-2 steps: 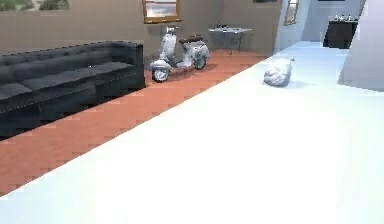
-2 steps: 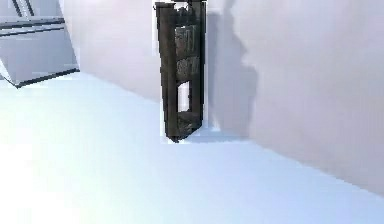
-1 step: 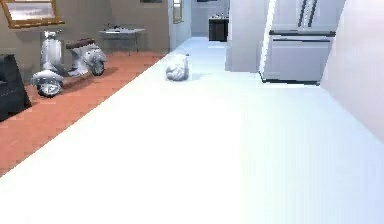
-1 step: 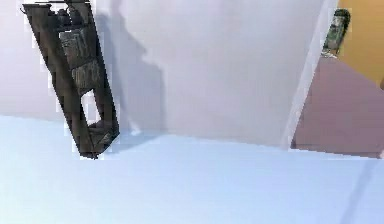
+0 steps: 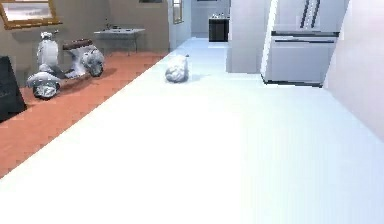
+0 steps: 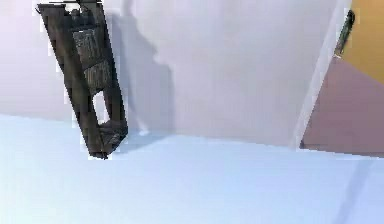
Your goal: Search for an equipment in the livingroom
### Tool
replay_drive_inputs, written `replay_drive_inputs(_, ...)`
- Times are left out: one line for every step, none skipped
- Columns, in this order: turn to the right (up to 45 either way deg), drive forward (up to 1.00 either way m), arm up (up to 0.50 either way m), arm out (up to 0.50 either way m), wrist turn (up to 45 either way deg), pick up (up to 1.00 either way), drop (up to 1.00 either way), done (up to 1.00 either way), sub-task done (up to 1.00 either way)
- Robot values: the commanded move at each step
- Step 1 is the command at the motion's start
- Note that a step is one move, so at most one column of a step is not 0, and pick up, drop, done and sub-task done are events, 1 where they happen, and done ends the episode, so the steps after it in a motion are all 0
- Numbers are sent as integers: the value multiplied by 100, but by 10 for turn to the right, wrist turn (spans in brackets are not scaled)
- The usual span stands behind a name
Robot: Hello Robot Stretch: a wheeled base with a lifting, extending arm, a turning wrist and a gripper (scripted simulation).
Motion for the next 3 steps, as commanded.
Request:
replay_drive_inputs(-450, 0, 0, 0, 0, 0, 0, 0, 0)
replay_drive_inputs(-390, 0, 0, 0, 0, 0, 0, 0, 0)
replay_drive_inputs(0, 100, 0, 0, 0, 0, 0, 0, 0)
